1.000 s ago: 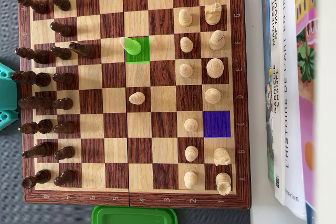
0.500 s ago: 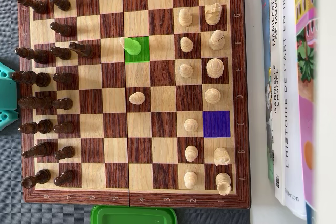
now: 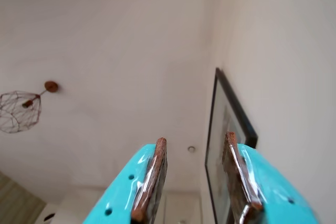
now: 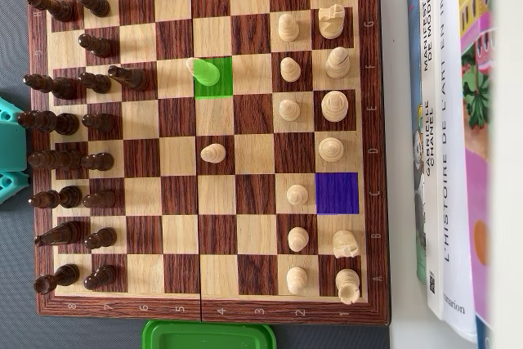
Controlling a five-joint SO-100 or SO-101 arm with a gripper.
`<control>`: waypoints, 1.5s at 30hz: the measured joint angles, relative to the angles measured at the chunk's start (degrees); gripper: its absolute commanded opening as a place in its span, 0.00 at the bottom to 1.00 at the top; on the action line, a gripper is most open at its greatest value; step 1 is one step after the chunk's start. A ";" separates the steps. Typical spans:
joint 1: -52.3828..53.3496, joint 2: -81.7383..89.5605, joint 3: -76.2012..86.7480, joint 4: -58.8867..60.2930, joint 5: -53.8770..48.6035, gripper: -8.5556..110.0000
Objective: Play chess
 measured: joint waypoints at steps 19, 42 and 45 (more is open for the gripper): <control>-0.09 -0.09 0.00 -17.31 0.00 0.21; -0.09 -0.09 0.00 -17.75 0.00 0.21; -0.09 -0.09 0.00 -17.75 0.00 0.21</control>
